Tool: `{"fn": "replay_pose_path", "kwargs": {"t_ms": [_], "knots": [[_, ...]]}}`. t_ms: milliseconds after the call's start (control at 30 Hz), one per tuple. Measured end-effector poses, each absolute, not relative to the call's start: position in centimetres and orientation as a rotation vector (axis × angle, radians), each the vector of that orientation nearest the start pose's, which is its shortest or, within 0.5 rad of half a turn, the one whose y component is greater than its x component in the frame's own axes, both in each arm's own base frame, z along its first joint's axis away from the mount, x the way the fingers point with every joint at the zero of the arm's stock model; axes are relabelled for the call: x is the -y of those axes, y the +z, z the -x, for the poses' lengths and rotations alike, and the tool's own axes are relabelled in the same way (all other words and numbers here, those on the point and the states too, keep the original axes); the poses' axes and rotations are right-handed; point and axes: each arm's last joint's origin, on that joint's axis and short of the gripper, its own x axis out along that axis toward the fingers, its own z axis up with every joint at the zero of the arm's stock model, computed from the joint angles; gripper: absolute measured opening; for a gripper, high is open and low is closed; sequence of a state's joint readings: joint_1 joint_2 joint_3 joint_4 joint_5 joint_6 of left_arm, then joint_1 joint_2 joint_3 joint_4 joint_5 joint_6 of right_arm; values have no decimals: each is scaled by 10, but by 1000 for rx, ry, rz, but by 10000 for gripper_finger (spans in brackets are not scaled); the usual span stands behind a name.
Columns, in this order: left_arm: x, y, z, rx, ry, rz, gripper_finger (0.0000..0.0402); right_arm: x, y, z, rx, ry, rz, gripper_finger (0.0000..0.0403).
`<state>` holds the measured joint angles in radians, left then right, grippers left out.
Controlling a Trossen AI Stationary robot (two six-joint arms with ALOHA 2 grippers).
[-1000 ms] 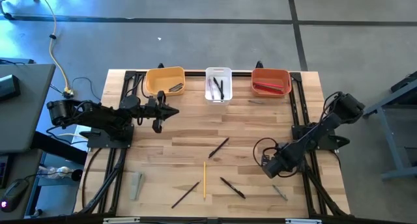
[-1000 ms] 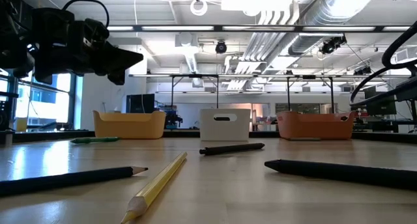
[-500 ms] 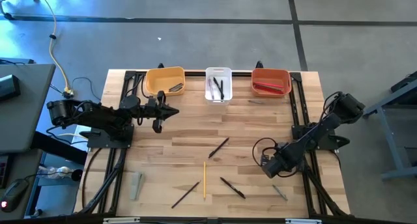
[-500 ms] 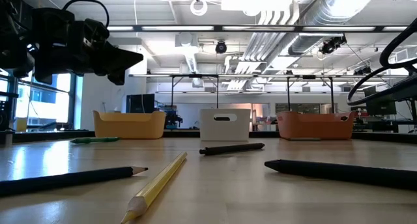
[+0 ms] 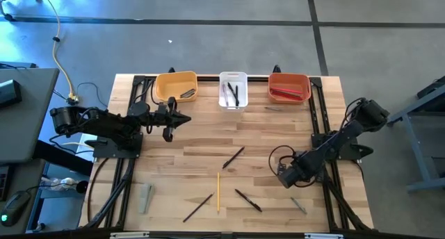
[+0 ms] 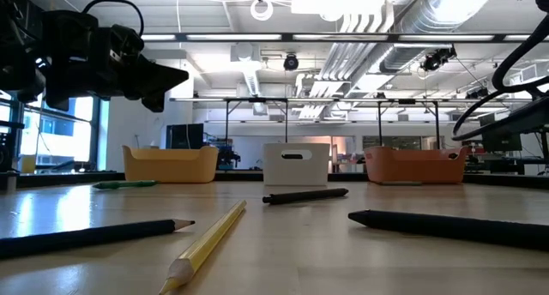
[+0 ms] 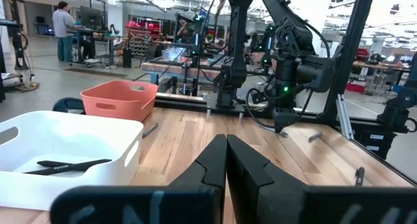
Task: Sort crayons/erasers/pens/pencils in bins
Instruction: Put the gray crayon into the yellow bin
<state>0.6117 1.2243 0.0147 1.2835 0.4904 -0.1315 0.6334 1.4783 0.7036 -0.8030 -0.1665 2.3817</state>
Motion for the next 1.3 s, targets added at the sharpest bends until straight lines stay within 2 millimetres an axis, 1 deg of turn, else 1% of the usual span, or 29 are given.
{"fn": "replay_pose_path", "kwargs": {"t_ms": [200, 533, 800, 933, 1133, 1200, 1300], "knots": [[-84, 151, -144, 70, 116, 93, 0, -129, 139, -170, -1284, -1369, -1366, 96], [-84, 151, -144, 70, 116, 93, 0, -128, 139, -175, -1172, -1270, -1318, 96], [-84, 151, -144, 70, 116, 98, 0, -124, 139, -173, -1218, -1347, -1327, 94], [-84, 151, -144, 70, 116, 100, 0, -122, 139, -174, -1208, -1348, -1325, 76], [-84, 151, -144, 70, 116, 101, 0, -122, 139, -174, -1228, -1313, -1292, 29], [-84, 151, -144, 70, 116, 108, 0, -122, 139, -174, -1240, -1283, -1267, 22], [-84, 151, -144, 71, 113, 113, 0, -122, 139, -174, -1244, -1276, -1261, 21]]}}
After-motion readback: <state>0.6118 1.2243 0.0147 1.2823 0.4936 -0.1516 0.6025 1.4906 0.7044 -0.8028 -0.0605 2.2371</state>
